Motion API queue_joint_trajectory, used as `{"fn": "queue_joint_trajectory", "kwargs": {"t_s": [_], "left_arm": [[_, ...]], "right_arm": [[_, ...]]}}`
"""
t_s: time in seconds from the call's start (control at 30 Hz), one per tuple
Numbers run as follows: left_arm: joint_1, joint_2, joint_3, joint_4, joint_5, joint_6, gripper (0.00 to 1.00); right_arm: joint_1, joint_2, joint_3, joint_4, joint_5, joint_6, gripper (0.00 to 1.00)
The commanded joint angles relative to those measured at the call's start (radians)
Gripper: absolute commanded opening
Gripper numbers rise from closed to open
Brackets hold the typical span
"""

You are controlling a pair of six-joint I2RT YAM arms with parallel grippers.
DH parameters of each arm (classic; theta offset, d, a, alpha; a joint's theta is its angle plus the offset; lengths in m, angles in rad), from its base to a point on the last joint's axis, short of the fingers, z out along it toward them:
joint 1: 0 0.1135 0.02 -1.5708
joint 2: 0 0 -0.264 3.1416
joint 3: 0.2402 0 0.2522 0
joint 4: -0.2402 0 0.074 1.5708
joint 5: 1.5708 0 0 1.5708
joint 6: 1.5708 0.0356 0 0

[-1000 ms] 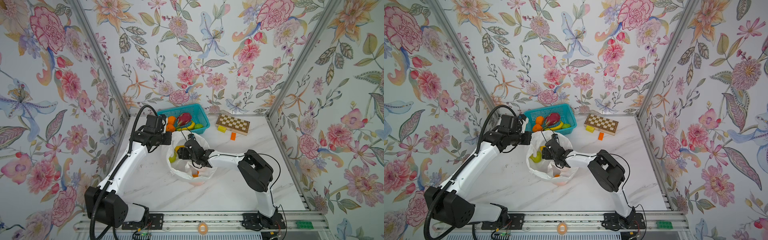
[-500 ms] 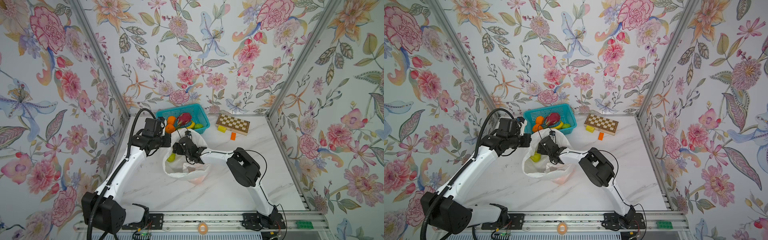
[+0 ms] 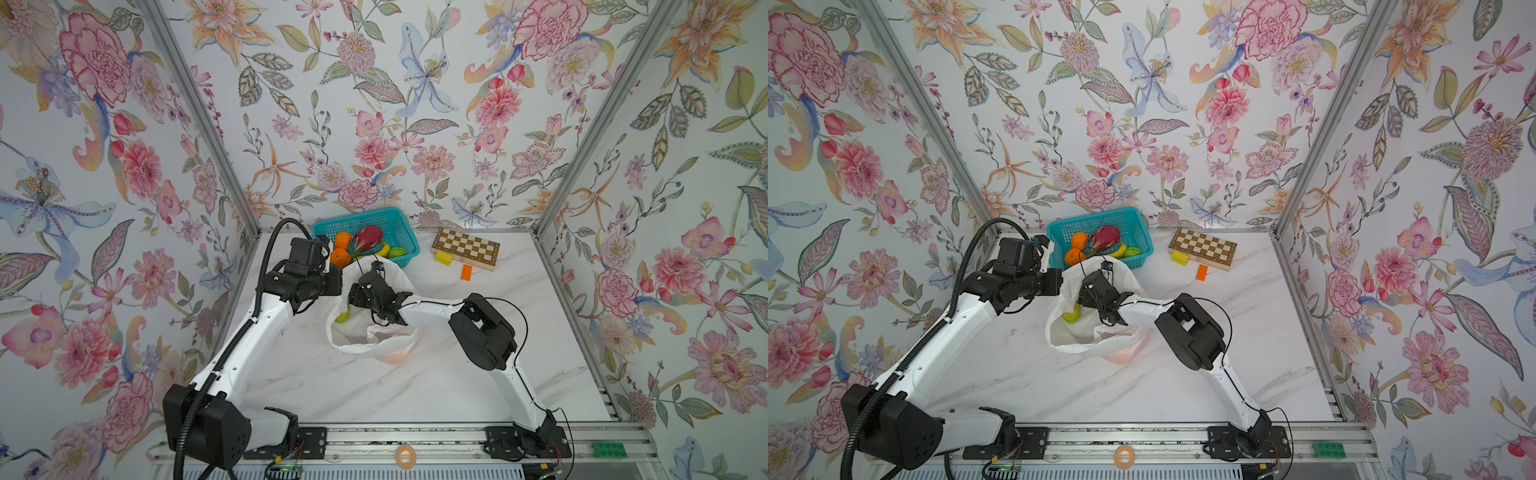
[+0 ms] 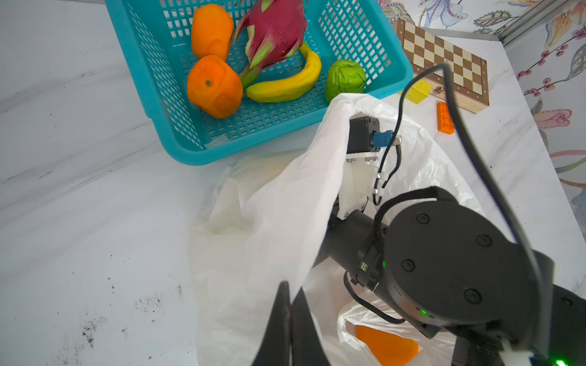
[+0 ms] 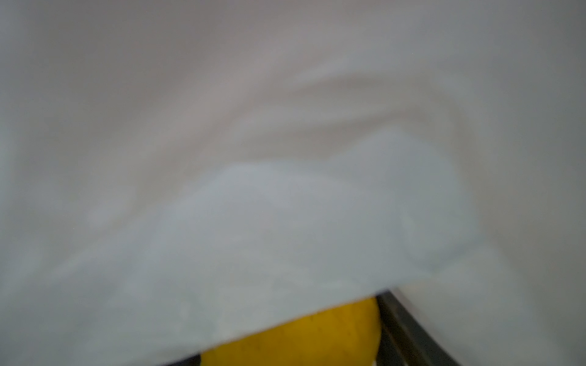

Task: Untie the knot of the plastic bag and take out the fruit
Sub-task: 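Lower the right gripper onto the yellow pear and close on it, then lift the yellow pear out of the bag with the right gripper toward the left gripper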

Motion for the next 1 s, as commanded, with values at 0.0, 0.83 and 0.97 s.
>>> {"fn": "queue_joint_trajectory", "kwargs": {"t_s": [0.0,0.83,0.97], "left_arm": [[0.009,0.000,-0.011,0.019,0.001,-0.005,0.05],[0.012,-0.071,-0.043,0.234,0.278,0.376,0.59],[0.012,-0.032,0.001,0.199,0.386,0.503,0.63]], "right_arm": [[-0.003,-0.085,-0.068,0.004,-0.031,0.000,0.47],[-0.005,-0.432,-0.306,0.003,-0.207,-0.126,0.47],[-0.017,-0.483,-0.331,0.011,-0.231,-0.098,0.47]]}}
